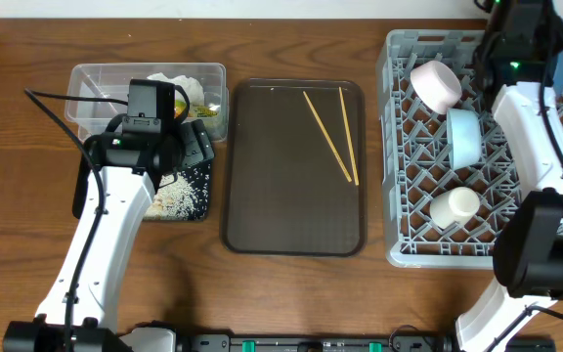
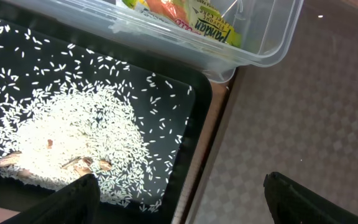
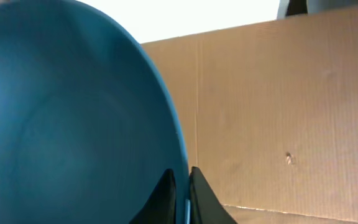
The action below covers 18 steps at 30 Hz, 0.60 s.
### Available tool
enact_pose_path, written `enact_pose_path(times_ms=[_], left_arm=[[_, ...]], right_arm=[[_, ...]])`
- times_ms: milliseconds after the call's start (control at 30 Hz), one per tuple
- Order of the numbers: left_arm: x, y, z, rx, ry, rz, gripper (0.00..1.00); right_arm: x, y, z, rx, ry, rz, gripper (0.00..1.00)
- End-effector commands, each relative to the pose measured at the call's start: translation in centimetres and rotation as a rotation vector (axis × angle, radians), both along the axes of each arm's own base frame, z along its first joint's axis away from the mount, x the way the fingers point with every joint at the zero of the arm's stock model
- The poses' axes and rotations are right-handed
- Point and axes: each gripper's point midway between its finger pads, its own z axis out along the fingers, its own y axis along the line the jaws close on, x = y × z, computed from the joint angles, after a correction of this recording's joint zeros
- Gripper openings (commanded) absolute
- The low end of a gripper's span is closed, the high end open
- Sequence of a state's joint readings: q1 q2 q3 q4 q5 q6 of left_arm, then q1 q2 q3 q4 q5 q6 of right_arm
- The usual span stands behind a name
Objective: Sort waste into correct bins and load items into the dishwasher rack
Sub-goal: 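Lift blue plate with right gripper and stand it in rack, then move right gripper back over the brown tray to chopsticks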
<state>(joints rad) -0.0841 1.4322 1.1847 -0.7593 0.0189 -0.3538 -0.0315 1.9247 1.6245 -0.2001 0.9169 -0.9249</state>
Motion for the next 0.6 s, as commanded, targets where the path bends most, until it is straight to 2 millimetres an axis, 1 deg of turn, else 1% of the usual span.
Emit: enact_pose_path(times_ms=[0, 33, 133, 233, 267, 300, 400, 500, 567], left_arm=[[0.13, 0.32, 0.72, 0.014, -0.019, 0.001, 0.87], [0.13, 0.32, 0.72, 0.014, -0.019, 0.001, 0.87], [0.13, 0.32, 0.72, 0.014, -0.019, 0.001, 0.87], [0.13, 0.32, 0.72, 0.014, -0.019, 0.001, 0.87], [0.13, 0.32, 0.72, 0.014, -0.019, 0.001, 0.87], [0.13, 0.32, 0.72, 0.014, -0.019, 0.001, 0.87], [0.13, 0.32, 0.72, 0.014, -0.019, 0.001, 0.87], [0.13, 0.32, 0.72, 0.014, -0.019, 0.001, 0.87], [0.13, 0.32, 0.72, 0.014, -0.019, 0.001, 0.87]], right_arm=[[0.86, 1.18, -2.45, 0.013, 0.051, 0.027, 0.08], [0.89, 1.34, -2.46, 0.013, 0.052, 0.029, 0.07], [0.88, 1.61, -2.54, 0.016, 0.052, 0.030, 0.11], [0.75, 1.59, -2.72, 0.041, 0.025, 0.014, 0.31], [0.67, 1.59, -2.85, 0.052, 0.017, 0.007, 0.40], [0.57, 1.57, -2.98, 0.062, 0.010, 0.001, 0.44], [0.30, 1.43, -3.32, 0.092, -0.015, -0.022, 0.54], [0.38, 1.40, -3.18, 0.105, -0.044, -0.030, 0.60], [0.49, 1.50, -2.74, 0.109, -0.061, -0.024, 0.61]])
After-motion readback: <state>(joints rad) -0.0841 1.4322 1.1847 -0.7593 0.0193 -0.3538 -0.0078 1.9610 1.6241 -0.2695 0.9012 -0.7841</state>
